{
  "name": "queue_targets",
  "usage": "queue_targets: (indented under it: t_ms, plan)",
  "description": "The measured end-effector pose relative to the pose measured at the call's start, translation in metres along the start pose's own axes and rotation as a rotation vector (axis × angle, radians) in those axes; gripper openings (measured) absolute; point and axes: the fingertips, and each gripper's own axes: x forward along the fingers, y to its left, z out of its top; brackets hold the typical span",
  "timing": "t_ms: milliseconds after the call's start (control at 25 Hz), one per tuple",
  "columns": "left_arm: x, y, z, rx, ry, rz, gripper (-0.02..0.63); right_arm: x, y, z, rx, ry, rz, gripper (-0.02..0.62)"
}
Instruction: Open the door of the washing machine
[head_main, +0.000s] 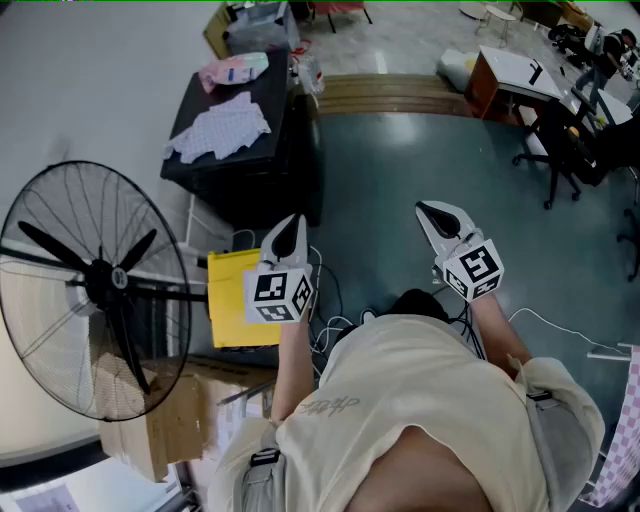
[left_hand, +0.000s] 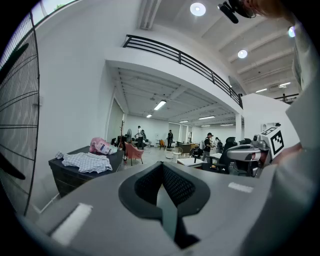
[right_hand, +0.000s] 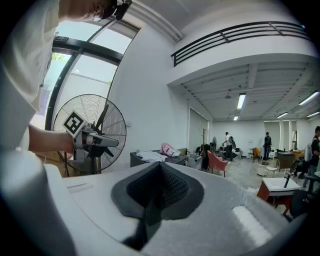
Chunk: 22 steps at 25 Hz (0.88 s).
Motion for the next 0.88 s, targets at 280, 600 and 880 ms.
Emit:
queue_targets:
  t_ms: [280,600,880]
  plan:
    - [0.007,-0.004,0.0,-0.004,0.0,-0.021,0.017,-0.003,-0.015,0.01,0.029,-0.075,-0.026,0.002]
    - [0.011,-0.01,-0.002,0.003,-0.003,-0.064,0.017,-0.002,-0.01,0.005,-0.004,-0.07,-0.034,0.002]
    - [0.01,-0.019,-0.001,0.003,-0.033,-0.11,0.017,-0.002,-0.014,0.005,0.03,-0.063,-0.038,0.002]
